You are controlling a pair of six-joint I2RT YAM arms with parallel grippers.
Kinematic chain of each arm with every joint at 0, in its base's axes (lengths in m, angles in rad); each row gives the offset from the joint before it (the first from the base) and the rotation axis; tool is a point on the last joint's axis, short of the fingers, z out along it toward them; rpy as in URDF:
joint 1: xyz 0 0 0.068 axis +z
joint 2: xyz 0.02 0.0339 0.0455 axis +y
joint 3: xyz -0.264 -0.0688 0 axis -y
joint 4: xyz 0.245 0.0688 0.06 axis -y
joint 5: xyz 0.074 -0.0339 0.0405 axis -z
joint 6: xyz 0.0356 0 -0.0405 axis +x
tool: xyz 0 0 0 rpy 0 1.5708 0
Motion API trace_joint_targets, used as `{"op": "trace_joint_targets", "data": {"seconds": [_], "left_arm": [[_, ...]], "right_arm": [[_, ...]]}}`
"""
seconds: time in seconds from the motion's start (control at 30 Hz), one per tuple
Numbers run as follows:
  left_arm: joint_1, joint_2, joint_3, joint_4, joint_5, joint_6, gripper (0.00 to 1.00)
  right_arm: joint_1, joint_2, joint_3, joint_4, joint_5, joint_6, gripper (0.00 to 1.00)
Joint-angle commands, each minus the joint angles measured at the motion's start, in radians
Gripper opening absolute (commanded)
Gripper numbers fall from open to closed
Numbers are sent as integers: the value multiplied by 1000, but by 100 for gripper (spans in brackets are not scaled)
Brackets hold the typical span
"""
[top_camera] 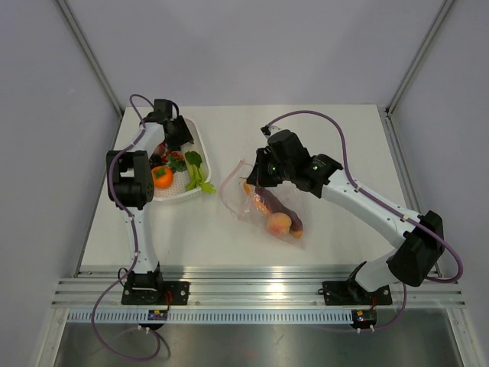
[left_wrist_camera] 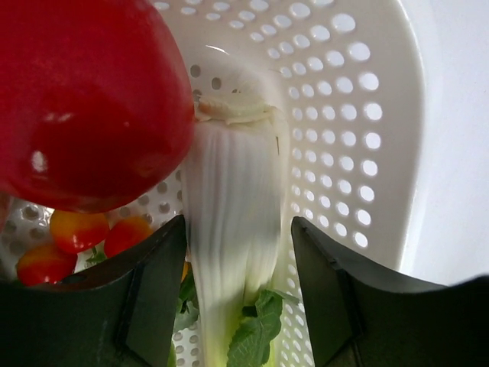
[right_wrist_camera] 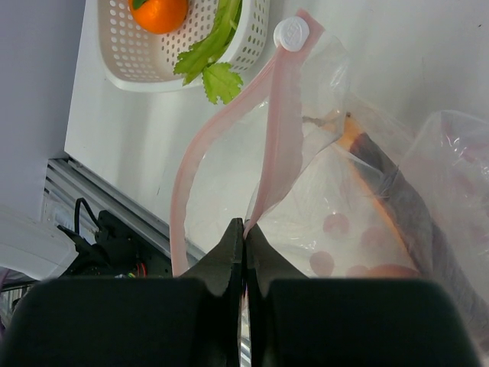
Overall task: Place the food in the zip-top bag and seal the zipper
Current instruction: Pick up the fake vegetable from the bin.
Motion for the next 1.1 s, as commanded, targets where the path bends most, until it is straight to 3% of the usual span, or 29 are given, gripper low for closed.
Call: {"op": "trace_joint_targets", "data": {"seconds": [0.0, 0.2, 0.3, 0.33, 0.4, 0.57, 0.9, 1.07], "left_arm": [[7, 18, -6, 62, 25, -3, 54], [8, -43, -38, 74, 23, 6, 32], [10, -118, -63, 85, 14, 20, 20], [8, -164, -64, 84, 10, 23, 12], [8, -216, -79, 78, 0, 35, 6], [8, -423, -153, 104, -9, 69, 0], [8, -753, -282, 137, -66, 123, 0], [7, -877, -320, 192, -33, 63, 0]], "right_arm": [[9, -4, 43, -8, -13, -19, 4], [9, -7, 39, -8, -14, -10, 4], [9, -7, 37, -5, -23, -6, 4], [9, -8, 37, -1, -25, -4, 4], [9, -10, 34, -3, -25, -1, 4], [9, -14, 22, 15, -29, 8, 4], [9, 7, 46, 55, -55, 40, 3], [10, 35, 42, 143, -91, 119, 2]]}}
